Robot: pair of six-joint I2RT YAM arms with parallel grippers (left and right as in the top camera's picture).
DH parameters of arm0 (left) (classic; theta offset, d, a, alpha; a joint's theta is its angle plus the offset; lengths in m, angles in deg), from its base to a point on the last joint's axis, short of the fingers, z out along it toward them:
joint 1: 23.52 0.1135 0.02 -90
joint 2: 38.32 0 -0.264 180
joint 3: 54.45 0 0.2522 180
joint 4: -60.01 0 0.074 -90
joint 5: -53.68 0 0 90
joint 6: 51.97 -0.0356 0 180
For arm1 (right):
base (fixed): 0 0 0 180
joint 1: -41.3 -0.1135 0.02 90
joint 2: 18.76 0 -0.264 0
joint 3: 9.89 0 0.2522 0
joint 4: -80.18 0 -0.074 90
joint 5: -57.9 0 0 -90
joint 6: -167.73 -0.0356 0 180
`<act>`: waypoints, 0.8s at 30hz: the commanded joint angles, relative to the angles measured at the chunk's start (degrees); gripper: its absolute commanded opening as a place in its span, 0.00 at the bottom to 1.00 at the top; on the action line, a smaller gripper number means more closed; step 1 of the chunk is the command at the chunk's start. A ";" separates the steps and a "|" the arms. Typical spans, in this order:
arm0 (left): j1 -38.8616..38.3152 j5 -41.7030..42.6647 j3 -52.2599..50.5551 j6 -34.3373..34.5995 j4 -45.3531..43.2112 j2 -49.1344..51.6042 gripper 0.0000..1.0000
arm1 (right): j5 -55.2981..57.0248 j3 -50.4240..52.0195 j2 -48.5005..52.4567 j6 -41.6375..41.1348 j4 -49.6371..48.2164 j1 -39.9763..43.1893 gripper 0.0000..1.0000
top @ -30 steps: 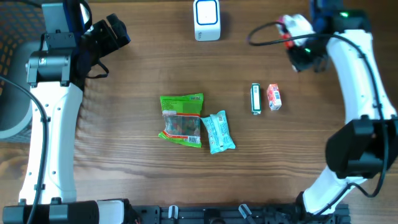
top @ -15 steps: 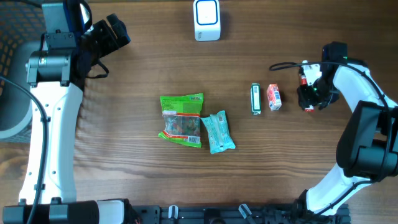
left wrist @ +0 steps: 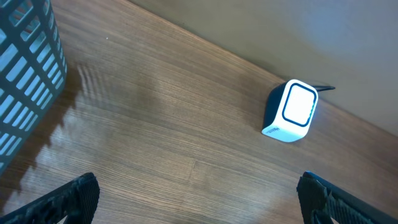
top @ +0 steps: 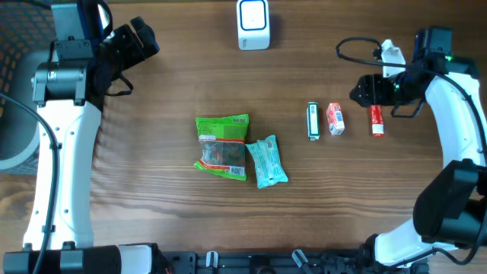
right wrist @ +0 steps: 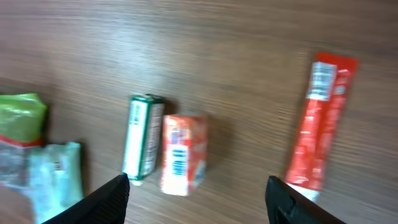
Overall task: Scan the item barcode
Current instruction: 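Grasp the white-green box with the right gripper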
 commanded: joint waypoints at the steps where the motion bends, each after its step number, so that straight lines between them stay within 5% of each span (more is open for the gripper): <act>1: -0.07 -0.98 0.00 -0.87 -0.09 0.22 1.00 | 1.31 2.84 -0.22 -5.42 -0.31 -4.87 0.70; 9: -0.07 -0.98 0.00 -0.87 -0.09 0.22 1.00 | 15.69 4.70 -0.22 -22.77 -4.76 -23.80 0.69; 10: -0.07 -0.98 0.00 -0.87 -0.09 0.22 1.00 | 16.70 4.70 -0.22 -24.48 -5.44 -25.70 0.74; 12: -0.07 -0.98 0.00 -0.87 -0.09 0.22 1.00 | 16.48 4.70 -0.20 -27.34 -7.32 -28.76 0.99; 14: -0.07 -0.98 0.00 -0.87 -0.09 0.22 1.00 | 16.74 4.70 0.07 -28.04 -7.54 -30.01 1.00; 15: -0.07 -0.98 0.00 -0.87 -0.09 0.22 1.00 | 17.20 4.72 0.33 -28.61 -7.32 -30.27 0.74; 16: -0.07 -0.98 0.00 -0.87 -0.09 0.22 1.00 | 18.25 4.85 0.52 -30.40 -6.99 -30.42 0.61; 22: -0.07 -0.98 0.00 -0.87 -0.09 0.22 1.00 | 31.47 9.38 1.20 -34.07 -11.41 -32.33 0.40; 24: -0.07 -0.98 0.00 -0.87 -0.09 0.22 1.00 | 31.54 11.41 1.20 -33.81 -12.79 -32.28 0.42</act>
